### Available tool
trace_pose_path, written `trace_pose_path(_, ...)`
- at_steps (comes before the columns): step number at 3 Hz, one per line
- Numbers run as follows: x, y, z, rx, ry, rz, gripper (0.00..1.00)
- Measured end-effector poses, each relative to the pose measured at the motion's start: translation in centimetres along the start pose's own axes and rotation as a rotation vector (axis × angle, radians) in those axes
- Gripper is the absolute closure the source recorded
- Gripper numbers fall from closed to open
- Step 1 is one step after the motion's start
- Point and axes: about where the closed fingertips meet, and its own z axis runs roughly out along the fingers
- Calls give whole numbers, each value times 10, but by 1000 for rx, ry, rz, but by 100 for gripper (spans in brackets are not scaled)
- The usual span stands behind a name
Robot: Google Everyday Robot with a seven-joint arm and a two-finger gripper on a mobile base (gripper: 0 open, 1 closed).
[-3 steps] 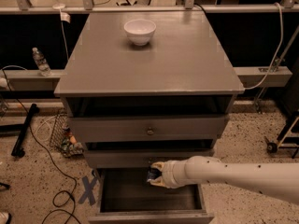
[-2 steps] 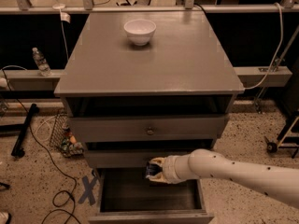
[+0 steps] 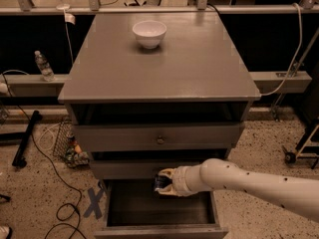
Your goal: Pick rxbar blueberry from bottom drawer and place on counter
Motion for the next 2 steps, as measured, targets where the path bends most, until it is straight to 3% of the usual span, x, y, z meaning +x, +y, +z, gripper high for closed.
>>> trace_pose_path(1,-12,-2,-20,25,-40,-26,100)
trace_pose_path(2,-46,-13,-75,58,-100,-99,100)
